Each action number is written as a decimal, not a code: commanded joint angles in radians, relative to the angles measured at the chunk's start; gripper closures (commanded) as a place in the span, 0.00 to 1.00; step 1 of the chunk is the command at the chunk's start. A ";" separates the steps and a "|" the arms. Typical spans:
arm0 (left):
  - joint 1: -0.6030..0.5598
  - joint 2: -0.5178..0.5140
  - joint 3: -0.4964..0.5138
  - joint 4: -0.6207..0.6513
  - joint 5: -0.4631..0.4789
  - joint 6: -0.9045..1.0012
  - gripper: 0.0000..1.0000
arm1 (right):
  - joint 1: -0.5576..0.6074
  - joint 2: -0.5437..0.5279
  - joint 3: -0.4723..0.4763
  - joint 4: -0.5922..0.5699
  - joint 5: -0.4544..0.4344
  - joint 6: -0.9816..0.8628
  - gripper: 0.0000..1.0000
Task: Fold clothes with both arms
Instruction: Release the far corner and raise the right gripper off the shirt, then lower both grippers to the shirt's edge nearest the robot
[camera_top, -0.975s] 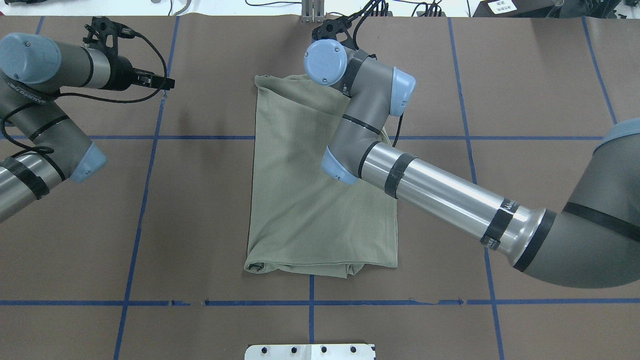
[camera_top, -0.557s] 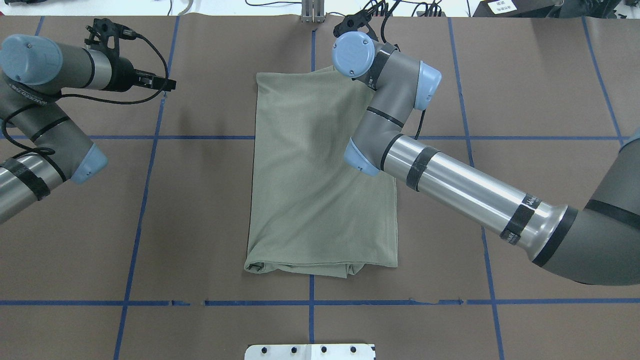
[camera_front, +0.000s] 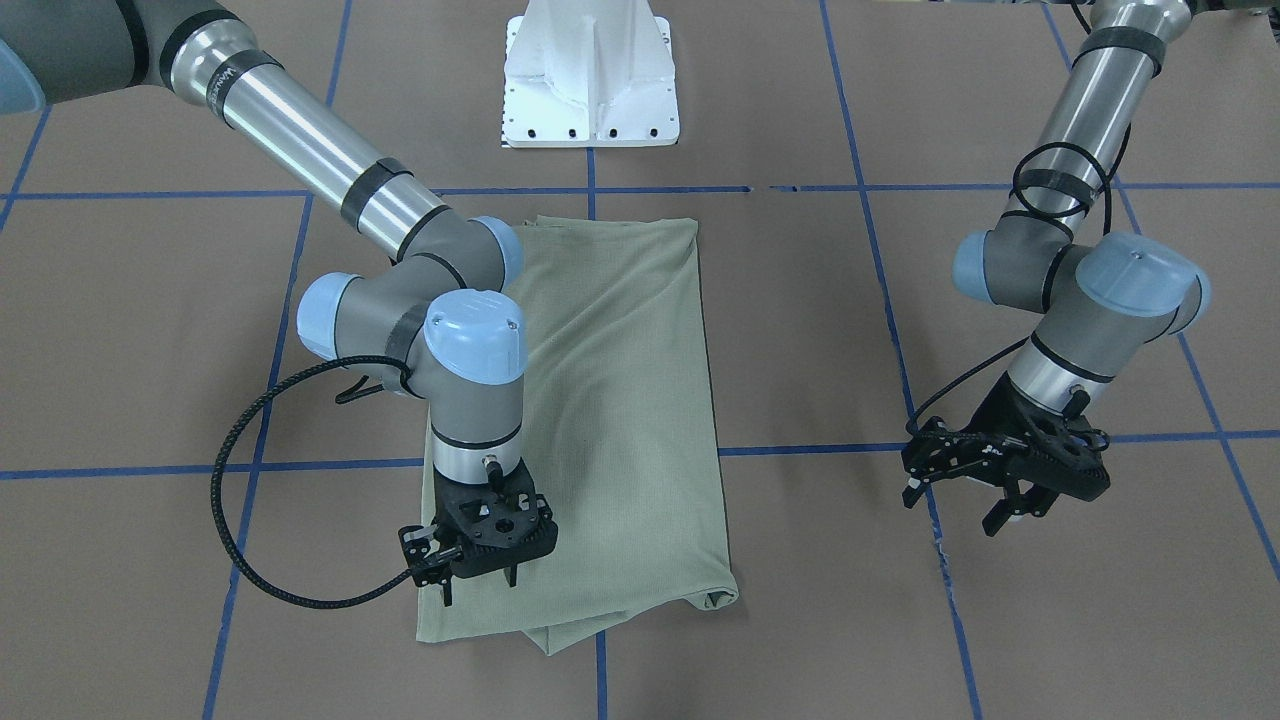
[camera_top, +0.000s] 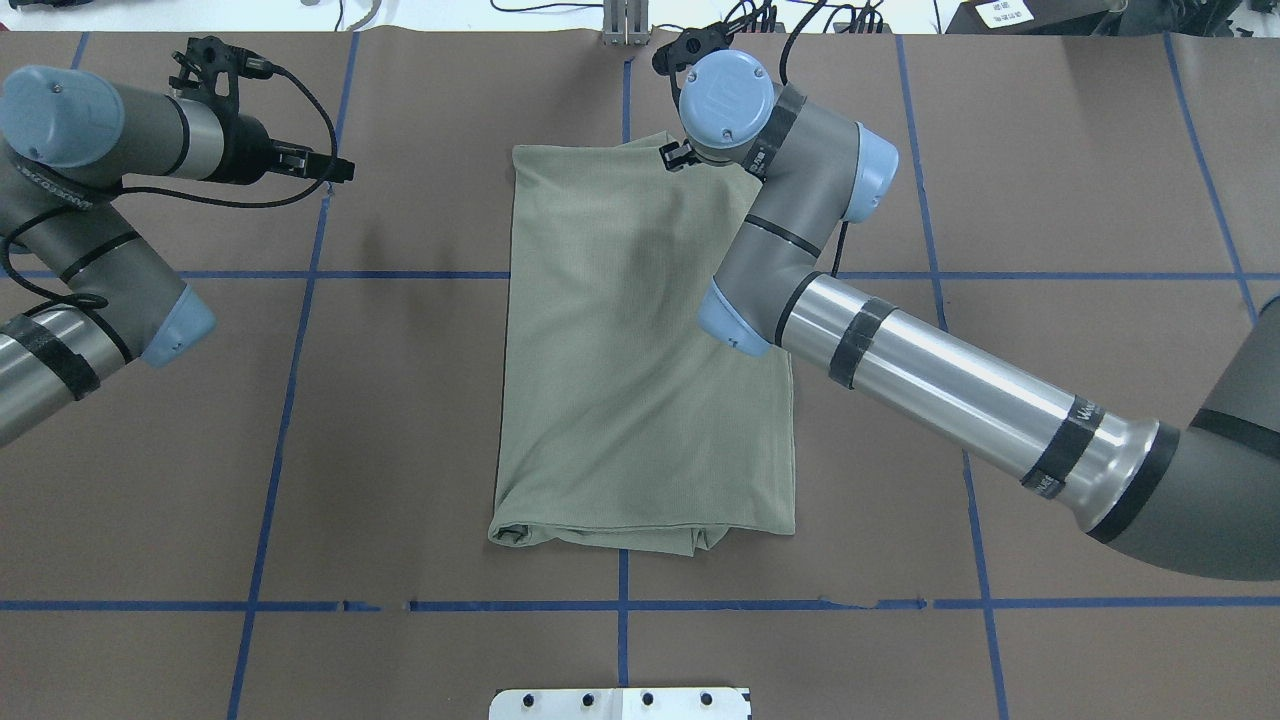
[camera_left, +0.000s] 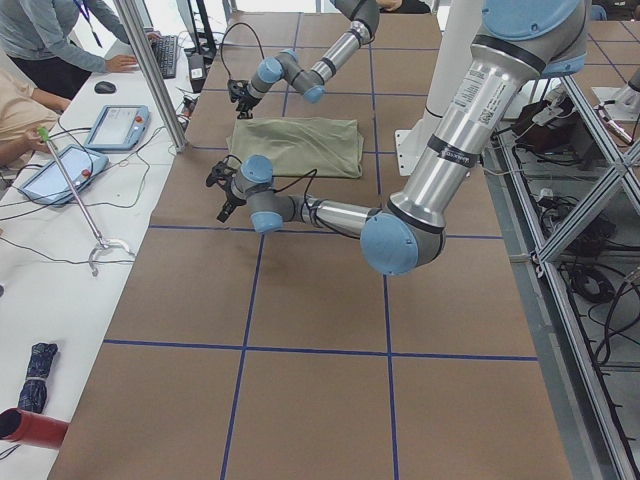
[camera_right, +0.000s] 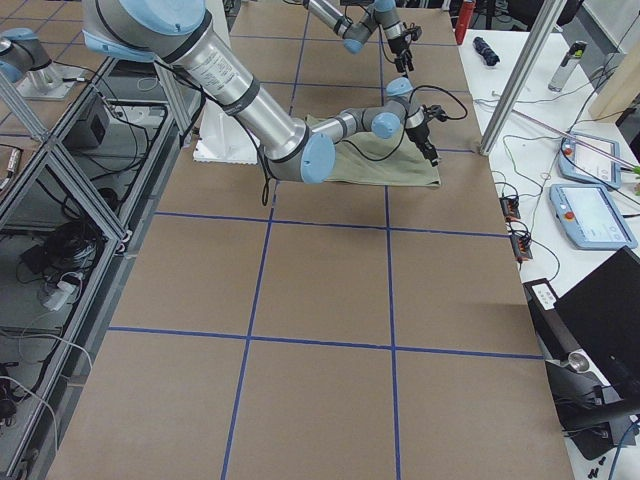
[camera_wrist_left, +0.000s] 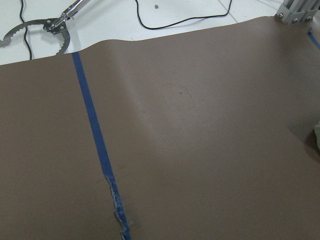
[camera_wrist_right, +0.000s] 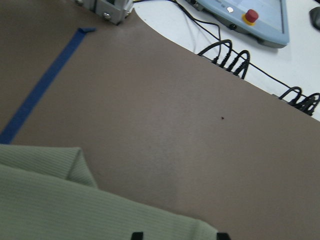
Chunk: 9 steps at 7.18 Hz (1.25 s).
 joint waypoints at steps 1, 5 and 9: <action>-0.002 0.059 -0.106 0.010 -0.074 -0.082 0.00 | -0.014 -0.136 0.239 0.003 0.122 0.171 0.00; 0.168 0.294 -0.623 0.208 -0.044 -0.465 0.00 | -0.237 -0.524 0.756 -0.006 0.017 0.688 0.00; 0.534 0.199 -0.674 0.471 0.250 -0.740 0.10 | -0.370 -0.643 0.932 -0.136 -0.157 0.948 0.02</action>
